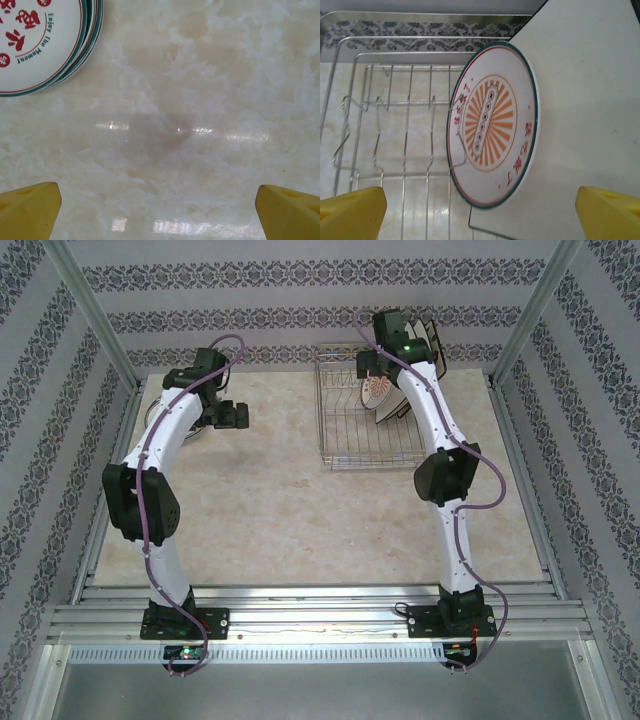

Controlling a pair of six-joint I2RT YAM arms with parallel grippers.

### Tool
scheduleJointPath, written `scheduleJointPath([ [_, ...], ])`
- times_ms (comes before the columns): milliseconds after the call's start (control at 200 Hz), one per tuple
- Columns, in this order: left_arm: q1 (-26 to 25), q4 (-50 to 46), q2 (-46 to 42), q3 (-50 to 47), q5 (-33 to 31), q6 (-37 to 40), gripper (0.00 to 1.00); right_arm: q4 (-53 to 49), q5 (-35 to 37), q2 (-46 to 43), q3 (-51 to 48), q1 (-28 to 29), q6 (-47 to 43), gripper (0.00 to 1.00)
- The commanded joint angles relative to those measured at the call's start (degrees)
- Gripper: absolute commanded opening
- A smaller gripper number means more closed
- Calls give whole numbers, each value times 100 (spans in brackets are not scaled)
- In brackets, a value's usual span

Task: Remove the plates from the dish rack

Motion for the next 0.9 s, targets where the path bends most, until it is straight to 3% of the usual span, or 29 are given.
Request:
scheduleJointPath([
  [0, -75, -203, 118, 172, -183, 124, 100, 231, 231, 421, 479, -125, 164, 96],
  [340, -74, -250, 334, 329, -281, 133, 100, 968, -227, 1065, 551, -240, 509, 85],
  [640, -68, -224, 184, 72, -397, 59, 100, 1281, -411, 1304, 520, -88, 661, 56],
  [675, -74, -260, 174, 58, -401, 46, 100, 1303, -393, 1295, 491, -53, 654, 48],
  [894, -75, -207, 99, 24, -430, 102, 100, 1317, -210, 1123, 385, 96, 579, 23],
])
